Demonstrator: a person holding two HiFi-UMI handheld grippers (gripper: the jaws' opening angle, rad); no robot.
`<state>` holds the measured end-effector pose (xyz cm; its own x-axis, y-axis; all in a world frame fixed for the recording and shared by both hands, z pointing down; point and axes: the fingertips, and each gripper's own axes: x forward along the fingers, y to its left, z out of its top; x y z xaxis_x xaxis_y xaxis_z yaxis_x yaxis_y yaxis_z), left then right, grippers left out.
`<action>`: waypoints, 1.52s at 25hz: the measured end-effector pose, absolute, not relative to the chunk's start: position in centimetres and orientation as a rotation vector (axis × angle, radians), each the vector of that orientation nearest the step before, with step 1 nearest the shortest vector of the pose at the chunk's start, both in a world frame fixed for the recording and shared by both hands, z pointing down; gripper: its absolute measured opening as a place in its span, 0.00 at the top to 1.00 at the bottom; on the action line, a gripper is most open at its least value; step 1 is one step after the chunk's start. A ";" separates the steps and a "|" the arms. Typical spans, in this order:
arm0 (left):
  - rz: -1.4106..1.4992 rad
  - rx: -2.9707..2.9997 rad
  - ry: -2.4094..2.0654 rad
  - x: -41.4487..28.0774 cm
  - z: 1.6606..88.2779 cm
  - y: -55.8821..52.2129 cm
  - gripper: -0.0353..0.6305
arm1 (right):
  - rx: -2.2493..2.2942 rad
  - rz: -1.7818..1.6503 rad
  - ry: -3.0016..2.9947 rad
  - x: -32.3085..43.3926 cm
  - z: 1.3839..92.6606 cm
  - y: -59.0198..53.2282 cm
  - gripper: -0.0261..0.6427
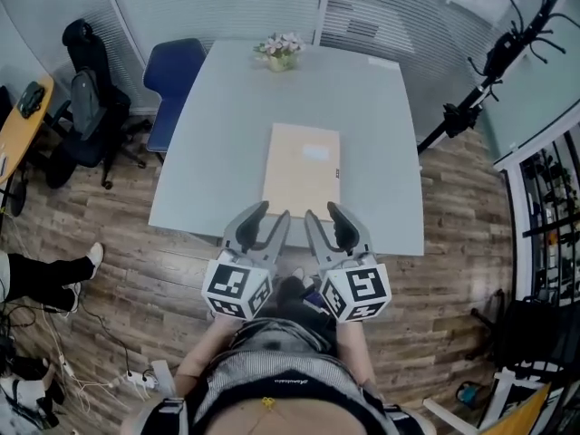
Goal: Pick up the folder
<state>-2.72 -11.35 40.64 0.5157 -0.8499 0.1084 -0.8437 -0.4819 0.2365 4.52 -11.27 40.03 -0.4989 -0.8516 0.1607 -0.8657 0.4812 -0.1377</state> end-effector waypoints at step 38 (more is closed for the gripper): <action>0.051 2.479 -1.323 0.7 44.8 -28.2 0.73 | 1.536 0.447 -2.490 7.3 45.6 -26.6 0.69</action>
